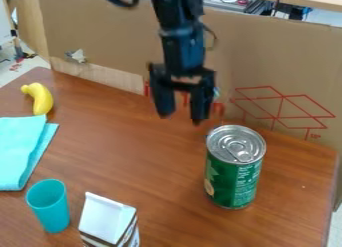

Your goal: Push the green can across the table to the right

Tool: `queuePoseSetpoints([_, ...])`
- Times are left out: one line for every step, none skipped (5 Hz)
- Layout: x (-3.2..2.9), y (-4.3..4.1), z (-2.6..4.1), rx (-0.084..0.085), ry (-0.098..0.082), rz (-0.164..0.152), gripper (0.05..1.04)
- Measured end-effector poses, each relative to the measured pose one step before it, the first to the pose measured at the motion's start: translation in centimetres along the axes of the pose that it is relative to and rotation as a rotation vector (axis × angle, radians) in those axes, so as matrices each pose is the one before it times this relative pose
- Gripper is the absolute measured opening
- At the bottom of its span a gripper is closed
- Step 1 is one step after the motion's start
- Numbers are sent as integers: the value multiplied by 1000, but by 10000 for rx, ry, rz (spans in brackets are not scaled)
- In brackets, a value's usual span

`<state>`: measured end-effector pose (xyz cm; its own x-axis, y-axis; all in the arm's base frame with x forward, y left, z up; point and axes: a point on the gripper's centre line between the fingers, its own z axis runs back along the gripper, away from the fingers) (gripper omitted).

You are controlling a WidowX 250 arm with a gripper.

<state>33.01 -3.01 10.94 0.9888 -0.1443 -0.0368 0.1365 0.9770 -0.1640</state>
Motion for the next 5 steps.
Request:
queuePoseSetpoints([-3370, 3905, 3383, 782, -119, 891, 1007])
queuePoseSetpoints([-2688, 3064, 1447, 564, 728, 394, 1007])
queuePoseSetpoints([-3122, 2808, 110, 252, 180, -13, 1007])
queuePoseSetpoints([-2666, 1513, 649, 64, -149, 368, 1007])
queuePoseSetpoints([-1155, 317, 186, 200, 83, 82, 1007])
